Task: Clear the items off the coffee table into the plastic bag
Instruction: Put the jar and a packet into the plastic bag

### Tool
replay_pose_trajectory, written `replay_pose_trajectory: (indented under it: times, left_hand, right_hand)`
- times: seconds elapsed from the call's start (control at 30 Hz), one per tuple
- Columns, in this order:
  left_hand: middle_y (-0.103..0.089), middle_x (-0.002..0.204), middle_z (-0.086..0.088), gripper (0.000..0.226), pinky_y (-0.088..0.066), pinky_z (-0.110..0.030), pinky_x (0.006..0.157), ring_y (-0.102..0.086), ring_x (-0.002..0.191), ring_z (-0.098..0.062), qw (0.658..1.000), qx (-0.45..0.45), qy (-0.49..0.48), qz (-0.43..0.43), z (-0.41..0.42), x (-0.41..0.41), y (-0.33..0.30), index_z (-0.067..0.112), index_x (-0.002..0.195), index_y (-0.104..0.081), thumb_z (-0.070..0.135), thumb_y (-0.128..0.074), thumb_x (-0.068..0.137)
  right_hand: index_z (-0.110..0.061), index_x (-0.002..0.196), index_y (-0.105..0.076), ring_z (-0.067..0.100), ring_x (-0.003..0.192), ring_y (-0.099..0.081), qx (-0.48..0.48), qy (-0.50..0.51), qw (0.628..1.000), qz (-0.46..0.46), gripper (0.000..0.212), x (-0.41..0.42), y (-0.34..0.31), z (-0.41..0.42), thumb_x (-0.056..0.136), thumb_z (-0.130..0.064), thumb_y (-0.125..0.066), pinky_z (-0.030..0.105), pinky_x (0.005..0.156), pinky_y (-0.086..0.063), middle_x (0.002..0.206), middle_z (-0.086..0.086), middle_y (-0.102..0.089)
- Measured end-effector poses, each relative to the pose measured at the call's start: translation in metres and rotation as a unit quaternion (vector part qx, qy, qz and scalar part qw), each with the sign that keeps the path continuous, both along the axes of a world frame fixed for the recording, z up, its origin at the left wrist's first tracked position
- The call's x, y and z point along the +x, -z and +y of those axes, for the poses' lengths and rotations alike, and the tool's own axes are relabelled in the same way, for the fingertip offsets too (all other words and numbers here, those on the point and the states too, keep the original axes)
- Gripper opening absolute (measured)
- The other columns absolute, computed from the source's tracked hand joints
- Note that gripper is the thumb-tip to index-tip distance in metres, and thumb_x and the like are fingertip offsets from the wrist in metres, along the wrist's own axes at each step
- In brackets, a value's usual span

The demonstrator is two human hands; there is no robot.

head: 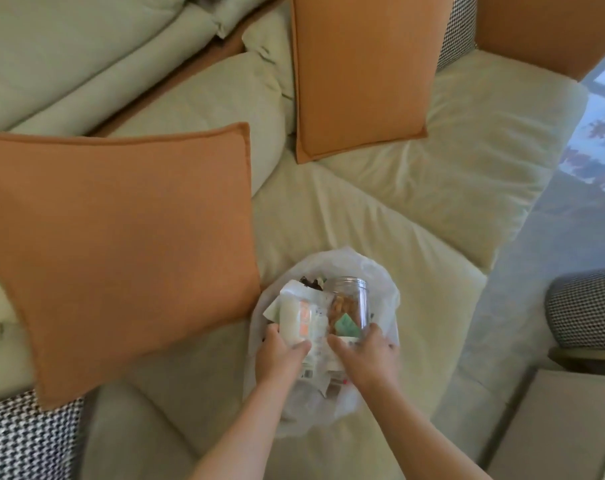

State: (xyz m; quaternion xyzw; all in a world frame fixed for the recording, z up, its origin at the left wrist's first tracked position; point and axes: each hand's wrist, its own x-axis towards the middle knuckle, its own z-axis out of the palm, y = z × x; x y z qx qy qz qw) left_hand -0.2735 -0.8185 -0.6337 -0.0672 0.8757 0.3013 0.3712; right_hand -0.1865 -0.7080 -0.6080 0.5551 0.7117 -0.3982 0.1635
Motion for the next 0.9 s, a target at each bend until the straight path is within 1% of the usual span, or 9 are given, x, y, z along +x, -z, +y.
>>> replay_pose_trajectory:
  times: [0.17,0.27,0.33,0.47,0.57,0.63,0.7,0.8,0.9]
  left_hand:
    - [-0.054,0.120,-0.001,0.048,-0.052,-0.035,0.084,-0.059,0.103,-0.022,0.996,-0.033,0.065,0.052,0.006,-0.003,0.009,0.018,0.123,-0.051,0.033,-0.069,0.081]
    - [-0.047,0.125,-0.003,0.046,-0.049,-0.034,0.091,-0.054,0.111,-0.022,0.993,-0.030,0.087,0.068,0.008,-0.005,0.010,0.019,0.129,-0.051,0.029,-0.064,0.086]
    - [-0.051,0.124,-0.002,0.043,-0.050,-0.035,0.090,-0.056,0.110,-0.021,0.993,-0.020,0.089,0.071,0.007,-0.007,0.013,0.019,0.129,-0.051,0.024,-0.063,0.088]
    - [-0.059,0.123,0.002,0.039,-0.052,-0.038,0.090,-0.057,0.110,-0.020,0.991,-0.029,0.102,0.077,0.002,-0.011,0.017,0.023,0.125,-0.054,0.027,-0.061,0.088]
    - [-0.042,0.142,0.002,0.047,-0.036,-0.038,0.107,-0.034,0.131,-0.025,0.974,-0.093,0.169,0.118,-0.003,-0.014,0.016,0.031,0.134,-0.048,0.047,-0.052,0.090]
    - [-0.021,0.155,-0.002,0.058,-0.024,-0.042,0.115,-0.016,0.142,-0.027,0.975,-0.103,0.159,0.116,-0.005,-0.019,0.016,0.035,0.141,-0.040,0.058,-0.049,0.088]
    - [-0.005,0.160,-0.005,0.079,-0.017,-0.047,0.118,-0.006,0.147,-0.028,0.986,-0.088,0.116,0.078,-0.006,-0.026,0.021,0.034,0.148,-0.024,0.064,-0.055,0.082]
    - [-0.009,0.159,-0.002,0.106,-0.030,-0.045,0.113,-0.021,0.144,-0.025,0.999,0.016,0.020,-0.019,-0.007,-0.036,0.034,0.034,0.151,-0.008,0.060,-0.072,0.071]
    - [-0.032,0.151,0.000,0.107,-0.039,-0.034,0.102,-0.041,0.133,-0.021,0.997,0.068,0.021,-0.026,-0.006,-0.042,0.036,0.025,0.153,-0.009,0.048,-0.077,0.073]
  right_hand:
    - [-0.025,0.148,-0.017,0.027,0.132,-0.036,0.034,-0.022,0.997,0.064,0.079,0.007,0.013,-0.001,0.083,-0.041,-0.060,0.046,0.103,-0.041,0.147,0.005,-0.032]
    - [-0.032,0.151,-0.008,0.024,0.140,-0.023,0.053,-0.161,0.985,0.041,0.075,0.019,0.012,-0.002,0.091,-0.031,-0.053,0.036,0.104,-0.039,0.159,-0.003,-0.003]
    - [-0.032,0.151,-0.008,0.026,0.140,-0.020,0.050,-0.207,0.976,0.032,0.069,0.024,0.014,-0.001,0.094,-0.026,-0.047,0.034,0.103,-0.039,0.159,-0.007,0.005]
    - [-0.032,0.148,-0.025,0.025,0.136,-0.027,0.071,-0.204,0.974,0.064,0.054,0.024,0.023,0.007,0.097,-0.018,-0.040,0.035,0.103,-0.040,0.158,-0.005,-0.012]
    - [-0.024,0.141,-0.039,0.025,0.131,-0.034,0.120,-0.169,0.976,0.074,0.045,0.015,0.029,0.024,0.096,-0.020,-0.043,0.032,0.106,-0.032,0.148,0.000,-0.038]
    - [-0.020,0.145,-0.030,0.028,0.136,-0.029,0.105,-0.125,0.985,0.055,0.058,0.010,0.036,0.034,0.093,-0.034,-0.052,0.037,0.110,-0.028,0.151,0.004,-0.032]
    - [-0.023,0.150,-0.016,0.032,0.142,-0.020,0.020,-0.061,0.997,0.039,0.083,0.005,0.045,0.042,0.085,-0.051,-0.059,0.045,0.114,-0.024,0.156,0.009,-0.017]
    - [-0.041,0.147,-0.014,0.035,0.137,-0.031,-0.063,0.017,0.995,0.077,0.091,0.001,0.056,0.047,0.074,-0.060,-0.066,0.052,0.109,-0.035,0.151,0.012,-0.018]
    - [-0.040,0.146,-0.020,0.030,0.126,-0.047,-0.075,0.052,0.989,0.117,0.087,-0.002,0.057,0.047,0.075,-0.053,-0.070,0.045,0.101,-0.045,0.144,0.009,-0.034]
